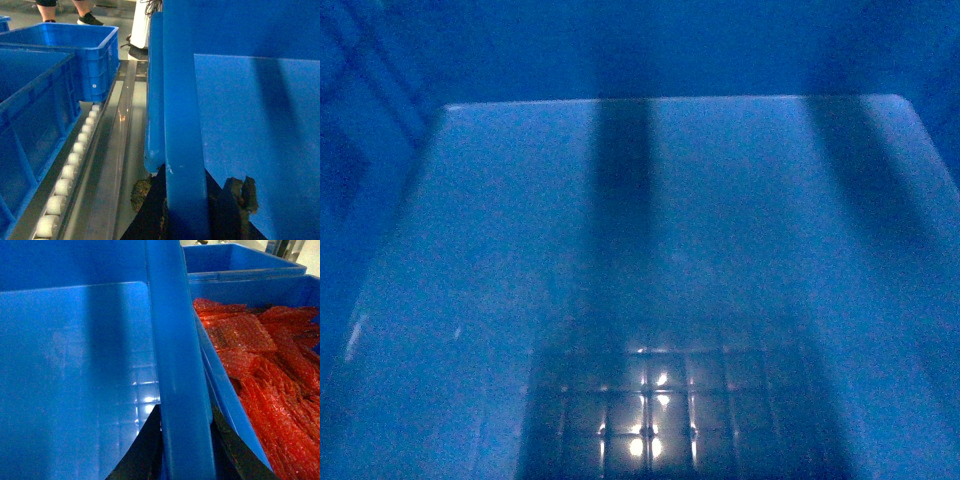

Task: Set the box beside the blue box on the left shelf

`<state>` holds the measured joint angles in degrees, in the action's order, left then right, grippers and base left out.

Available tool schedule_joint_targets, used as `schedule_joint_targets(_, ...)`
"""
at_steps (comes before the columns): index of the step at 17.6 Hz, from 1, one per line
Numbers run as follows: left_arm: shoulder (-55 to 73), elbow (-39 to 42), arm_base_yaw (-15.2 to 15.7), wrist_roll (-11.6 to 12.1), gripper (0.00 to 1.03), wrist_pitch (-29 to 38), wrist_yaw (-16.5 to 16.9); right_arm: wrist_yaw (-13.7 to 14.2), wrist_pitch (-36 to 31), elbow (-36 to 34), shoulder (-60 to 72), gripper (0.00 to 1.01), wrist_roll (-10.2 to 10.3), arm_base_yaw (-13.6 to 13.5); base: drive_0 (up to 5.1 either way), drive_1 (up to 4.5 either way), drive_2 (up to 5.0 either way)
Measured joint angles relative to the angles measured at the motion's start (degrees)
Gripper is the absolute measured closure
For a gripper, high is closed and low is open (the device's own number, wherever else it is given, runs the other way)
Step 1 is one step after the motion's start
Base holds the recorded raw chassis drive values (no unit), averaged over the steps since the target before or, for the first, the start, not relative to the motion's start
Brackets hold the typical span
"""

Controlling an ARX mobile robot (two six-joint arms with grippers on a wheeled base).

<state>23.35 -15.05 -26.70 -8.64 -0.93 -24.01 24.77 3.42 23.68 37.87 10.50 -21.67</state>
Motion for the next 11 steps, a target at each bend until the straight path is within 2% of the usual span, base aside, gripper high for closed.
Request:
schedule_joint_targets(8,0.1,0.1,-0.2,0.3,0.94,1.0,-0.7,0.0,0.0,0.0,0.0,0.83,0.0,0.0,0.0,0.0,0.0)
schedule_joint_targets(9,1.8,2.2,-3.1,3.0,0.94,7.8,-5.9,0.3,-0.2,0.0,0.0,0.83,-0.1,0.0,0.0,0.0,0.0)
schedule_joint_targets(10,4.2,3.4,-5.6,5.8,0.94,16.2,-11.5,5.4,-7.6,-1.9,0.6,0.84,-2.9,-1.3,0.0,0.0,0.0)
schedule_joint_targets(11,5.3,3.4,-5.6,8.0,0.94,20.6,-13.6,6.5,-9.9,-2.3,0.9,0.84,-4.1,-2.1,0.0,0.0,0.0)
